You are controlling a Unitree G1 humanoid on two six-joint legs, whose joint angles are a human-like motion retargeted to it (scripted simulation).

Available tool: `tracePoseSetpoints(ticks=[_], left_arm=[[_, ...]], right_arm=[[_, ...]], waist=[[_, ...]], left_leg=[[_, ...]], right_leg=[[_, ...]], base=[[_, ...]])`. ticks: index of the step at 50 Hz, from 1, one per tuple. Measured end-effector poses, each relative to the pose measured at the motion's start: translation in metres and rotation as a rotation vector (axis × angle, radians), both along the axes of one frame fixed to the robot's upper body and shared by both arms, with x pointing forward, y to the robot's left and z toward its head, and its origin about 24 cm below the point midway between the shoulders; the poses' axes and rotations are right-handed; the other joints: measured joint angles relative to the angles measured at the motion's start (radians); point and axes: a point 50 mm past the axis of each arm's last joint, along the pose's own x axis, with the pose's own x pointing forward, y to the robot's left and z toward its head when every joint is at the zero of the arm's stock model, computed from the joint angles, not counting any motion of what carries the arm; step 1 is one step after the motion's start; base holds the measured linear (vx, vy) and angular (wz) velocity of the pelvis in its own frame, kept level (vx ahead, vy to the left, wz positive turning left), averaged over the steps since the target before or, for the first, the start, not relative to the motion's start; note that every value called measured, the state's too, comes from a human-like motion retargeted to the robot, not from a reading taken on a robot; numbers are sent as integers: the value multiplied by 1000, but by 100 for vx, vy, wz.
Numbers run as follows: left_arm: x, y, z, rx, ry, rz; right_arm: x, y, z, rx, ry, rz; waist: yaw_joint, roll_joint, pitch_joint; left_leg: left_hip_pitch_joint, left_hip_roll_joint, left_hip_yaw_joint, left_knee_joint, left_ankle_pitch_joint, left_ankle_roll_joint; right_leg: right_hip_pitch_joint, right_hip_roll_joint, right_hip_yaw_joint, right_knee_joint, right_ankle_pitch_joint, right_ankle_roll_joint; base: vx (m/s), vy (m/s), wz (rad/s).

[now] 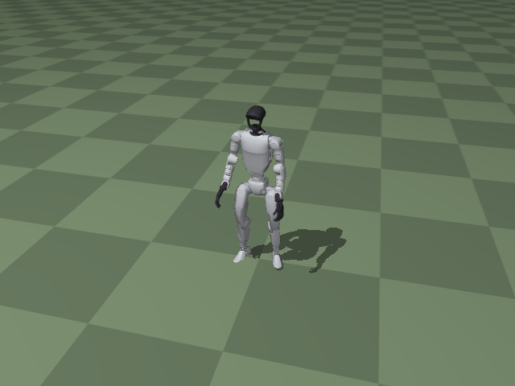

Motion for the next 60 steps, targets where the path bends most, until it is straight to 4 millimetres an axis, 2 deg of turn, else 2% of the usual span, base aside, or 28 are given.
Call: tracePoseSetpoints(ticks=[7,21,27,36,45,52,57,60], left_arm=[[1,0,0,-7,-8,9],[34,-6,14,-12,-112,-30],[39,-11,15,-24,-130,-28],[34,-6,13,-6,-101,-35],[7,7,5,12,-34,-11],[-16,12,-3,12,34,40],[-17,11,-3,9,33,58],[-9,10,-1,7,7,75]], right_arm=[[8,8,2,16,-19,10],[-9,8,-7,32,62,0],[-18,2,-10,35,91,-23],[-25,0,-13,21,119,-18],[-4,6,-4,8,32,26],[13,12,3,29,-27,34],[12,14,3,52,-29,18],[7,12,-1,48,5,6]], waist=[[18,-13,-4],[58,-31,-11],[85,-26,-16],[107,-26,-19],[80,-21,-11],[68,-19,-7],[74,-21,-8],[93,-20,-6]], left_leg=[[-1,9,17,-4,3,2],[-10,-3,-16,-3,5,7],[-19,-9,-29,-6,10,11],[-32,-12,-61,-4,16,5],[-26,-5,-70,6,13,-6],[-17,-5,-46,6,10,4],[-37,12,-25,49,-5,6],[-23,5,-25,3,17,9]], right_leg=[[-12,14,14,-2,7,1],[-6,-3,-12,4,-1,-3],[-9,-10,-22,4,0,0],[-3,-17,-52,5,-5,-9],[12,-15,-61,7,-7,-21],[5,-11,-37,8,-1,-8],[-5,-3,-26,8,5,1],[-15,4,-18,7,10,1]], base=[[-1,-1,-6],[0,0,0],[0,0,0],[-1,0,13],[0,0,0],[-1,-1,-11],[-1,-2,-10],[0,0,0]])
